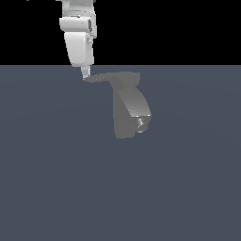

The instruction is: Turn on the faucet by rotating a designated handle.

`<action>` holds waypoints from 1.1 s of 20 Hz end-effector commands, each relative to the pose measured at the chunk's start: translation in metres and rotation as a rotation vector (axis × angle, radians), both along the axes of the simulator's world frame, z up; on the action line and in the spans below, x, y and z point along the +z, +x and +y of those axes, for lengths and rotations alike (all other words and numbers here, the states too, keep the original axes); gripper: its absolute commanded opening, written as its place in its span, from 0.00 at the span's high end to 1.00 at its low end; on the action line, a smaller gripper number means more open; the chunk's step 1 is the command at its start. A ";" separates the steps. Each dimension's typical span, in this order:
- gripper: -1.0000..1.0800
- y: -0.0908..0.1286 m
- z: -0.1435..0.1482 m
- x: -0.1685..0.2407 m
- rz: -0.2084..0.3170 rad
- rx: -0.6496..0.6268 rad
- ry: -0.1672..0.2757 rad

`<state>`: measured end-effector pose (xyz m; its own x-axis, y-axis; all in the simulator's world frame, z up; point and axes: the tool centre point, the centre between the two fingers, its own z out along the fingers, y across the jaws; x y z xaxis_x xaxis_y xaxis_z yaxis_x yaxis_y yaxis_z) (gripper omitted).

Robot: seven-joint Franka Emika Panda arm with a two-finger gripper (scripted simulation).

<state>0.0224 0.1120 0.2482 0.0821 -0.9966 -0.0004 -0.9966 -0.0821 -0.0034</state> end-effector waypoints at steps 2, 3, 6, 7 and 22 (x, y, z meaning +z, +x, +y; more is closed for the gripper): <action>1.00 -0.013 0.001 0.000 0.004 0.002 -0.001; 1.00 -0.016 0.001 0.000 0.004 0.002 -0.001; 1.00 -0.015 0.000 0.000 0.001 0.001 0.000; 1.00 -0.017 -0.002 0.000 0.001 0.001 0.000; 1.00 -0.057 -0.041 0.000 0.002 0.001 0.000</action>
<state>-0.0306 0.0826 0.2483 0.0962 -0.9954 -0.0022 -0.9954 -0.0962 -0.0038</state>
